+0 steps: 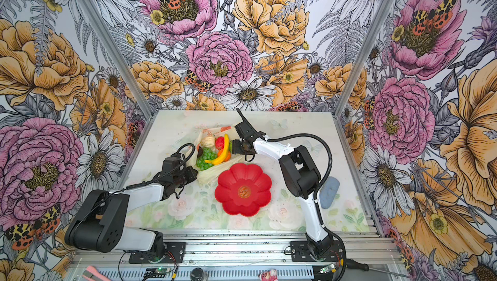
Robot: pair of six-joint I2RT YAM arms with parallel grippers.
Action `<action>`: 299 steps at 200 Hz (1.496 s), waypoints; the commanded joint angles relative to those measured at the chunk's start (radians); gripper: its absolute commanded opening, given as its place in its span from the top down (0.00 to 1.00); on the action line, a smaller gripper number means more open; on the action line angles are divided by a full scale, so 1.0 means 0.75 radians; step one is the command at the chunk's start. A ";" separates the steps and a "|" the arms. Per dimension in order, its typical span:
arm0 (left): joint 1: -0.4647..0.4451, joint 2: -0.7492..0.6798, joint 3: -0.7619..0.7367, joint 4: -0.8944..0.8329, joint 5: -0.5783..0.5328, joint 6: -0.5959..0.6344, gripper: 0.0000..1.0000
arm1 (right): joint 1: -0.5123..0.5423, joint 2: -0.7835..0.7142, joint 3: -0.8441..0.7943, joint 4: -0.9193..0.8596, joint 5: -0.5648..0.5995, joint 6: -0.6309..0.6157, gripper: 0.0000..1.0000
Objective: Take the fake fruits out of the plastic bag
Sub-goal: 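Lower the right gripper into the bag and grasp the green custard apple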
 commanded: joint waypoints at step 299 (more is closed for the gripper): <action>-0.067 -0.101 0.049 0.010 -0.048 0.202 0.84 | 0.032 0.138 0.273 -0.008 0.058 -0.032 0.41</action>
